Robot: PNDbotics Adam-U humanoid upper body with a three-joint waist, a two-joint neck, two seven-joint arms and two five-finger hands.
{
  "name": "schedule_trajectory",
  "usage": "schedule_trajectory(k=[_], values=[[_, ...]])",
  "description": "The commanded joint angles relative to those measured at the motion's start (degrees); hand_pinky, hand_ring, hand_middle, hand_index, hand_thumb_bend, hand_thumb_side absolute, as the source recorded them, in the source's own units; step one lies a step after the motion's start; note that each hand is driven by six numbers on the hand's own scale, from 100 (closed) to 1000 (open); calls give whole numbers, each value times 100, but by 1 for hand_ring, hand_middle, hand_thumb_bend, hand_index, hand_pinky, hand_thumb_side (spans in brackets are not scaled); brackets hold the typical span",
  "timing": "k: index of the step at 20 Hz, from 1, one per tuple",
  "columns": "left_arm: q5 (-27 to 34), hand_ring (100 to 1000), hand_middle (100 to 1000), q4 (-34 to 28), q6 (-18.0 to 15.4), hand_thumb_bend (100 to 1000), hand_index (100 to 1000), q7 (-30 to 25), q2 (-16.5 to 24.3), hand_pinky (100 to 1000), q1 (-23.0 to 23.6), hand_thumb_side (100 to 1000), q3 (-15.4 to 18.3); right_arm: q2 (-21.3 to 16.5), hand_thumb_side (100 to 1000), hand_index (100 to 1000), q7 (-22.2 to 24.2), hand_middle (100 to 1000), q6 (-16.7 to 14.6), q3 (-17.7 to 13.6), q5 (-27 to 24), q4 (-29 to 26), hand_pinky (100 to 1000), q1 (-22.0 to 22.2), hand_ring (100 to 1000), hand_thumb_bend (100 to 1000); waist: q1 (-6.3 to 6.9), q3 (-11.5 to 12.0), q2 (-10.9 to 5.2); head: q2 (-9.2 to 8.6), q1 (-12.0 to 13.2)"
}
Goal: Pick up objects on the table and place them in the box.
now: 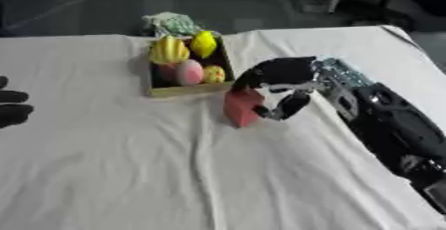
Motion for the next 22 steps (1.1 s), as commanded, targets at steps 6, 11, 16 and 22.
schedule_trajectory(k=[6,11,16,22], values=[[-32,775,742,-105,67,100,919,1,-16,834,-20,809,0,30,298,666,266,523,-131,-78,-180,113,757,-119,751,100,-38,62,-95,4,-37],[-35,774,741,-105,98,100,919,8,-49,834,-2,814,-5,-22,257,581,168,441,-13,-196,-614,172,739,-132,689,100,-70,92,-90,-30,-28],[-52,774,741,-105,123,100,919,6,-68,834,12,820,-17,-263,239,570,364,423,129,-331,-1409,-22,737,-255,672,100,-103,117,-75,-81,2],[-78,774,741,-105,146,100,919,-3,-86,834,3,827,-31,-528,231,568,686,420,455,-586,-2118,-176,736,-474,667,100,-150,187,-39,-169,-25]])
